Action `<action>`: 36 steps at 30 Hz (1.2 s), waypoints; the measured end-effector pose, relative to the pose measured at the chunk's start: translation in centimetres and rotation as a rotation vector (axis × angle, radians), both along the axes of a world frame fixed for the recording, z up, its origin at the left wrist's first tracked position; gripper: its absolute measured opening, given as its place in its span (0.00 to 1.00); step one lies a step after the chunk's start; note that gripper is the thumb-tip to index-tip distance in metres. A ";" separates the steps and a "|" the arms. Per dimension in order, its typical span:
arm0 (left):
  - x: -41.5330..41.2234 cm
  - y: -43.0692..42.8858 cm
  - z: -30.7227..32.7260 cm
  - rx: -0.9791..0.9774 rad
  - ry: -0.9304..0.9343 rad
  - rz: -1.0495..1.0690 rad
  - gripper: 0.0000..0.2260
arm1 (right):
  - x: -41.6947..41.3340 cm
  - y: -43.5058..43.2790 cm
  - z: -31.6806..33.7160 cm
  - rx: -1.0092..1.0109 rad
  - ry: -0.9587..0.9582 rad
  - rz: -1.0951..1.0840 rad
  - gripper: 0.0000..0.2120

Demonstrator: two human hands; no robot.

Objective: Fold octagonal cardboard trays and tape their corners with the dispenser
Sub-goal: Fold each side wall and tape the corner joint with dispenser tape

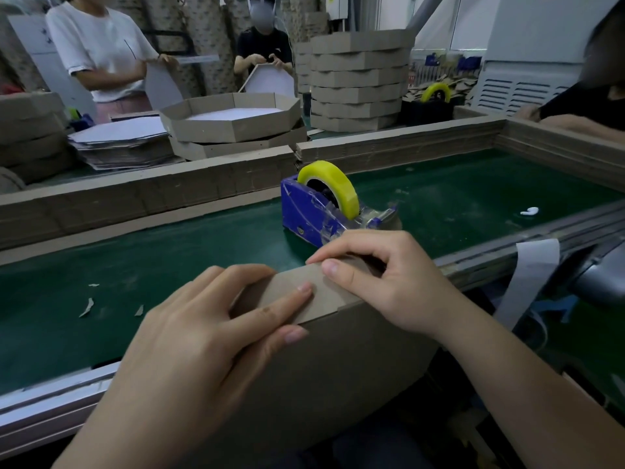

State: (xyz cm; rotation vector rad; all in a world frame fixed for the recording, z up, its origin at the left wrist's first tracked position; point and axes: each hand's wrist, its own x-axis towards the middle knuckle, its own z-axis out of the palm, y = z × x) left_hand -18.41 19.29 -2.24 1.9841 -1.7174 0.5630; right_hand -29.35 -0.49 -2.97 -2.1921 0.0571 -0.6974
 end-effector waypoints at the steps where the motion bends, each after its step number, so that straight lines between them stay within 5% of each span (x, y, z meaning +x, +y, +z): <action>1: 0.1 -0.1 -0.2 0.003 0.006 0.002 0.16 | 0.0 -0.1 -0.3 0.006 0.010 0.000 0.07; 6: 0.6 -0.5 -0.4 0.000 0.034 0.012 0.16 | 0.8 -1.8 -0.1 -0.038 -0.017 -0.051 0.11; 9: 0.7 -0.6 -0.6 -0.018 0.070 0.015 0.16 | 1.9 -6.0 0.8 0.006 -0.097 -0.403 0.10; 11: 0.6 -0.6 -0.7 -0.026 0.092 0.017 0.16 | 2.8 -9.0 1.2 0.001 0.120 -0.578 0.12; 14: 0.5 -0.7 -0.8 -0.031 0.112 0.014 0.17 | 3.9 -11.5 0.9 0.178 0.429 -0.504 0.18; 17: 0.6 -0.7 -0.8 -0.035 0.116 0.014 0.17 | 4.2 -11.5 0.6 0.236 0.510 -0.457 0.14; 21: 0.7 -0.6 -0.9 -0.042 0.117 0.016 0.17 | 4.1 -11.2 1.0 0.373 0.465 -0.427 0.07; 28: 0.6 -0.5 -0.8 -0.041 0.106 0.025 0.16 | 3.7 -11.1 1.5 0.764 0.351 -0.415 0.08; 36: 0.9 -0.5 -0.9 -0.034 0.110 0.035 0.16 | 3.2 -10.5 1.6 0.936 0.276 -0.375 0.11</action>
